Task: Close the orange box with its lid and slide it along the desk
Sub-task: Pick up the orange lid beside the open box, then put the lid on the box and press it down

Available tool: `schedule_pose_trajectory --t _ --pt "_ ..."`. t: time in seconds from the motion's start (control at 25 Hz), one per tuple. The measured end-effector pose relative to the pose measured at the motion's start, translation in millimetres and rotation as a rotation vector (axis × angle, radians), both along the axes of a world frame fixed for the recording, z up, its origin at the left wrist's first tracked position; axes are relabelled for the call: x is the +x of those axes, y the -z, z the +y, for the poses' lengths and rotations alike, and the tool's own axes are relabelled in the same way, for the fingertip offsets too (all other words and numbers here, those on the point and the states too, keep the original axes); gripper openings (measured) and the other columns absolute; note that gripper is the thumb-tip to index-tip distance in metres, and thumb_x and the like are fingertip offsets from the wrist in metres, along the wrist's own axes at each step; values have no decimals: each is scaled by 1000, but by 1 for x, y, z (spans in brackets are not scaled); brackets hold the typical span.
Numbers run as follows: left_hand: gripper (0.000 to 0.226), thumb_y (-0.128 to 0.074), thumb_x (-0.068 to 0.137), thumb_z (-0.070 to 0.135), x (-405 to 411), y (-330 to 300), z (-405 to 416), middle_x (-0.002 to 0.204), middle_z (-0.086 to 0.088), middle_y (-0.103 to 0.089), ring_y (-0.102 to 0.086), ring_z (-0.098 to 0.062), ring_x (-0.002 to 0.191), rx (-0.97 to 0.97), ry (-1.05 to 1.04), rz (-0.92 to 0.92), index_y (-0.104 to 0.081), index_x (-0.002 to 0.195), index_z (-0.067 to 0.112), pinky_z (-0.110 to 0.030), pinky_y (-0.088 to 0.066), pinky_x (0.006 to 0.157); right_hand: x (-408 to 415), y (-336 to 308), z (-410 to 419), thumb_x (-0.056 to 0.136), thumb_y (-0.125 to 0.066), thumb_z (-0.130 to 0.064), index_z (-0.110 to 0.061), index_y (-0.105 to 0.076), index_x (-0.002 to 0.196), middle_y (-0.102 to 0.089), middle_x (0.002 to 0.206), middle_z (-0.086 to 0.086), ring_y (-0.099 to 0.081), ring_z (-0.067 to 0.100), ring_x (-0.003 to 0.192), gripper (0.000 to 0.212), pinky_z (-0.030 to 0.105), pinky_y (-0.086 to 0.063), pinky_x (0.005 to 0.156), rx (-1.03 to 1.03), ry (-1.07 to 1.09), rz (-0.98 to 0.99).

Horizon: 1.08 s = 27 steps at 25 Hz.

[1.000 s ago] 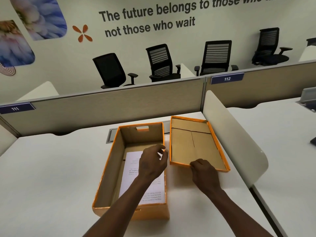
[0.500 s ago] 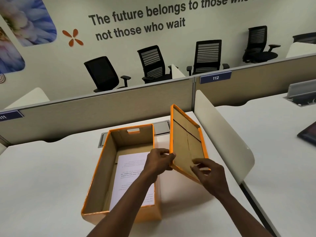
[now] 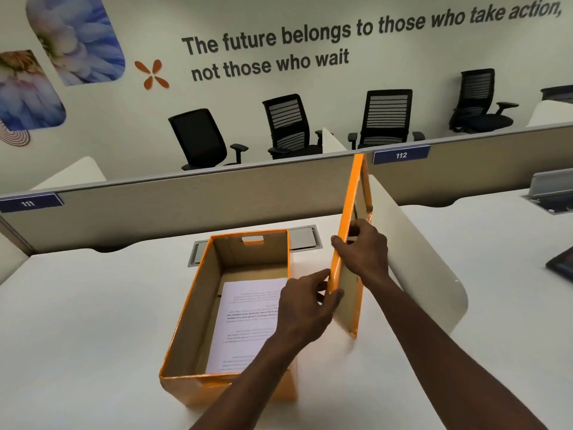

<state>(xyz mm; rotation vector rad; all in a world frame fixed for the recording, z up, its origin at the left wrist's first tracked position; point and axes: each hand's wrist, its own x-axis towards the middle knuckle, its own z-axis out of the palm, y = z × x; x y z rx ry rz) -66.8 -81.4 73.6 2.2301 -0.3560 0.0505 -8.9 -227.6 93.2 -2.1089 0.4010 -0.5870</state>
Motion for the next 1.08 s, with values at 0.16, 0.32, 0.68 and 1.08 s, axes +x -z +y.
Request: schedule_pose_trajectory --t 0.16,0.32,0.68,1.08 --pt "59 -73 89 38 -16 -10 19 128 9 -71 -73 -5 105 -176 194 -15 -55 144 28 -27 -62 88 -30 -26 19 87 -73 -26 -8 -62 115 -72 104 9 -70 22 87 35 13 -46 73 -42 111 -281" --pt "66 -71 90 40 -9 -19 52 142 10 -62 -60 0 126 -358 222 51 -46 150 31 -18 -53 100 -64 -69 39 88 -73 -29 -8 -57 123 -67 116 3 -61 7 93 43 14 -52 75 -65 51 -451" --pt "68 -65 79 69 60 -70 170 140 0 -64 -63 -26 124 -526 29 339 -55 137 35 -57 -47 109 -101 -111 79 92 -58 -31 -16 -48 138 -68 124 -1 -72 22 104 50 35 -63 78 655 -403 -447" --pt "58 -80 81 41 21 19 267 126 -8 -72 -74 -28 103 -507 -199 468 -61 131 20 -52 -61 92 -73 20 129 97 -60 -29 -26 -48 143 -59 139 7 -64 25 112 48 43 -59 82 533 -217 31"
